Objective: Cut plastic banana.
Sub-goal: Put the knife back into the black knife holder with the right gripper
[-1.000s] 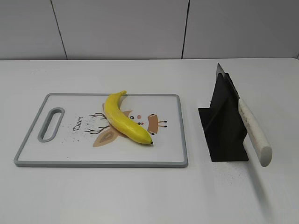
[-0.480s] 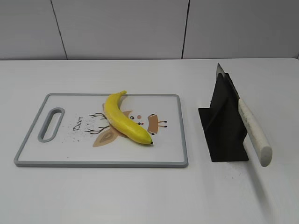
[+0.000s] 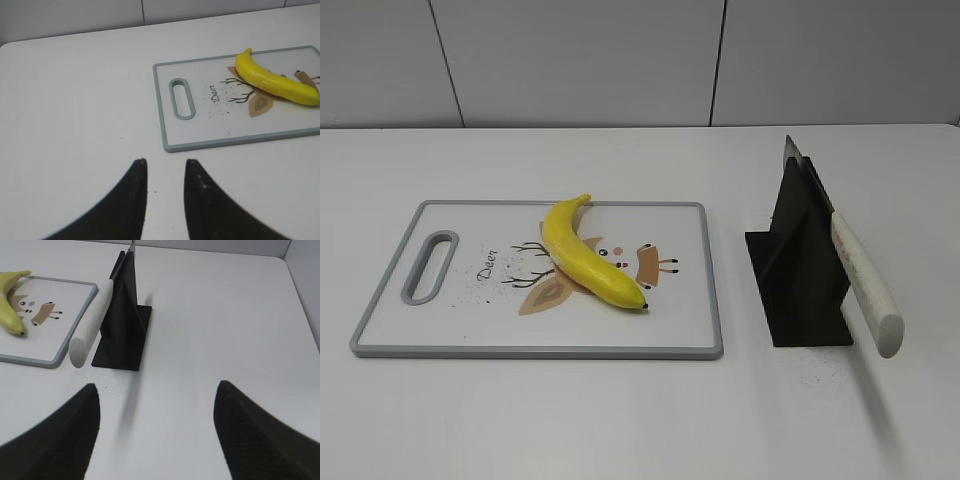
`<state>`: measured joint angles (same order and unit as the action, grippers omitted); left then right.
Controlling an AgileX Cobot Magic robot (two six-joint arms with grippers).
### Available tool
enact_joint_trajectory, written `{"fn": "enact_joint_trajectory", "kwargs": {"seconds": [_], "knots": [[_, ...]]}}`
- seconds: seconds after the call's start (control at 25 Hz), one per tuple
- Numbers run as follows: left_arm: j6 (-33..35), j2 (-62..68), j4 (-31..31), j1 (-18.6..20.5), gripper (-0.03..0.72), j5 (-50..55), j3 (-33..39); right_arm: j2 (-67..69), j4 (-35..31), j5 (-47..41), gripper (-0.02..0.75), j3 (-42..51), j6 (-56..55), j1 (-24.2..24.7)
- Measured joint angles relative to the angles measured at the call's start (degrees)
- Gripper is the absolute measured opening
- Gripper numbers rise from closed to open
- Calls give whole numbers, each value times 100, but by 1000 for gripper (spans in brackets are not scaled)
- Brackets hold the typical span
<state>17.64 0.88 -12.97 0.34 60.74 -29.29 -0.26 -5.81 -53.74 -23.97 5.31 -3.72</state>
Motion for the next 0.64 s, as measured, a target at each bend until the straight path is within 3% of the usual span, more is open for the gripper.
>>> {"fn": "enact_joint_trajectory", "kwargs": {"seconds": [0.64], "knots": [[0, 0, 0, 0, 241, 0, 0, 0, 0, 0, 559, 0, 0, 0]]}}
